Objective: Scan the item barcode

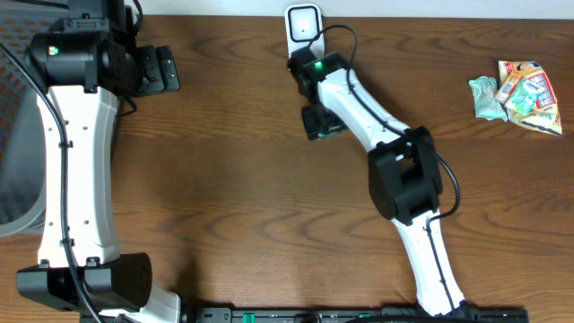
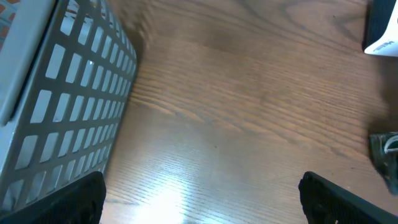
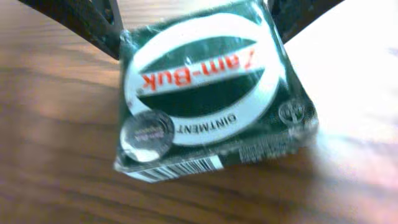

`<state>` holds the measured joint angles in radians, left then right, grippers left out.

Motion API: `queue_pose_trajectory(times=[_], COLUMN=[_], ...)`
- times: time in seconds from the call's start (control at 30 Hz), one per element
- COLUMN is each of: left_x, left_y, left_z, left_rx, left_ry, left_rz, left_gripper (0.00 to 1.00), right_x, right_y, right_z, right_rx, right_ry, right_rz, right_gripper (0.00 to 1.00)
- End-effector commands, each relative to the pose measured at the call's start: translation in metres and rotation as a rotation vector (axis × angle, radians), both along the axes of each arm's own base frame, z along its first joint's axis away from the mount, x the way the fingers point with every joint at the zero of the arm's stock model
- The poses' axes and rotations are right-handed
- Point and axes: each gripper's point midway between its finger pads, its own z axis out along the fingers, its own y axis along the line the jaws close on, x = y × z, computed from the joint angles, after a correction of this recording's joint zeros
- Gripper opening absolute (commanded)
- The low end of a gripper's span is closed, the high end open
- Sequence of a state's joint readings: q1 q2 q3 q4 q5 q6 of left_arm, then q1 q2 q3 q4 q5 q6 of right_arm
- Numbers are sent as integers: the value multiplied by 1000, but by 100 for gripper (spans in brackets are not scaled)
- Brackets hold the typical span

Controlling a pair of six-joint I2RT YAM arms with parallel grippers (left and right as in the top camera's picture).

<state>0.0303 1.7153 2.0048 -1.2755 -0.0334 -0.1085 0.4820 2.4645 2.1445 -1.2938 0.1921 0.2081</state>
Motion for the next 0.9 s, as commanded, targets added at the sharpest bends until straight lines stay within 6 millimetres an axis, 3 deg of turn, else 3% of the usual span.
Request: queue_pose_trajectory(times=[0.0, 0.1, 0.17, 0.4, 0.57, 0.67, 0.87], left_x=[0, 0, 0, 0, 0, 0, 0], left_y=[4, 4, 4, 4, 4, 4, 4], left_z=[-3, -3, -3, -3, -3, -3, -3], left_rx=[10, 10, 10, 10, 10, 10, 10], left_ry=[8, 8, 8, 8, 8, 8, 8], left_rz=[19, 20, 19, 19, 19, 19, 19], left_gripper=[98, 98, 98, 98, 98, 98, 98], right_x=[9, 16, 18, 8, 9, 8, 12], right_y=[-26, -53, -56, -24, -26, -24, -13], right_z=[41, 48, 47, 41, 44, 46, 73], right_rx=[-67, -134, -101, 202, 242, 262, 342], right_ry=[-12, -20, -31, 31, 19, 24, -22], right_rz=[262, 241, 179, -4, -224, -267, -261], right_gripper=[80, 89, 89, 90, 89, 90, 91])
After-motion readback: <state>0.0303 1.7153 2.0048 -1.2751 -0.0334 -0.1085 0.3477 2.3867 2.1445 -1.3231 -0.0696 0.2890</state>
